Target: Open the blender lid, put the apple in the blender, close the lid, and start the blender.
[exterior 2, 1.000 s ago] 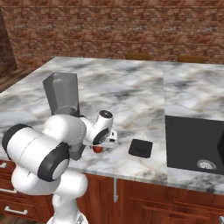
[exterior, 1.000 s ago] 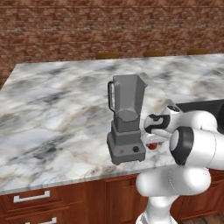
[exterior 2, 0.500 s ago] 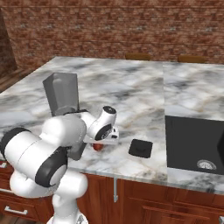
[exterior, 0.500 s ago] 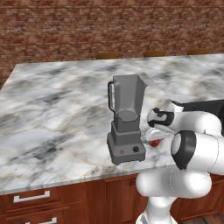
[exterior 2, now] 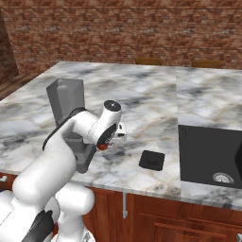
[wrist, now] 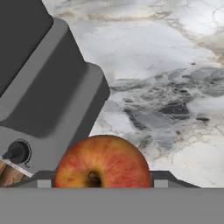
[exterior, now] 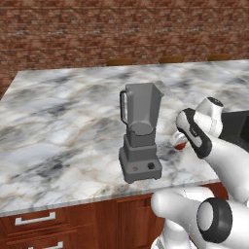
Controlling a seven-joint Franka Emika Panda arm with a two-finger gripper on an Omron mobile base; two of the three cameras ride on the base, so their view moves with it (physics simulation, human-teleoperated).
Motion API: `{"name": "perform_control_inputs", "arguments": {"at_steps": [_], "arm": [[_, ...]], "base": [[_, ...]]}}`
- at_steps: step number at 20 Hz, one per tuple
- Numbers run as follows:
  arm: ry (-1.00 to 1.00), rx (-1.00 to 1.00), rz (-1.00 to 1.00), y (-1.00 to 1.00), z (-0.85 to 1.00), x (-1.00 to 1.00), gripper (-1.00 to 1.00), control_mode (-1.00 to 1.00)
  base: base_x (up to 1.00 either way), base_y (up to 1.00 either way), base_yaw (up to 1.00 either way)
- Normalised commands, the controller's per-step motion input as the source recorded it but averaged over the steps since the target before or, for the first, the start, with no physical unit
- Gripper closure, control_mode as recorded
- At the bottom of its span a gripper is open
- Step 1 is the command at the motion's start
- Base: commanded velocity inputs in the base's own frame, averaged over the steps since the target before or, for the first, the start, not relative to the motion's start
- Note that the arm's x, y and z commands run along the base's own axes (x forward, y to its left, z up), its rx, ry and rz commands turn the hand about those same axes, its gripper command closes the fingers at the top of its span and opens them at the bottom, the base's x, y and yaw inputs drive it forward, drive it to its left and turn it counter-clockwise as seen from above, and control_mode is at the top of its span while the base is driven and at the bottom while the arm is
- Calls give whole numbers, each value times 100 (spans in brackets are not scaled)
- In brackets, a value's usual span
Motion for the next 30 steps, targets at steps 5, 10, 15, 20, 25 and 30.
{"name": "perform_control_inputs", "arguments": {"at_steps": [5, 10, 15, 20, 25, 30], "arm": [[-21, -10, 3, 0, 100, -16, 100, -100], [-20, -12, 0, 2, 100, -11, 100, -100], [-15, -12, 1, 14, 100, -1, 100, -100], [-13, -16, 1, 22, 100, -2, 100, -100], [-11, -15, 0, 32, 100, -2, 100, -100], [-6, -7, 0, 43, 93, -3, 100, -100]], "base": [[0, 0, 0], [0, 0, 0], [0, 0, 0], [0, 0, 0], [0, 0, 0], [0, 0, 0]]}}
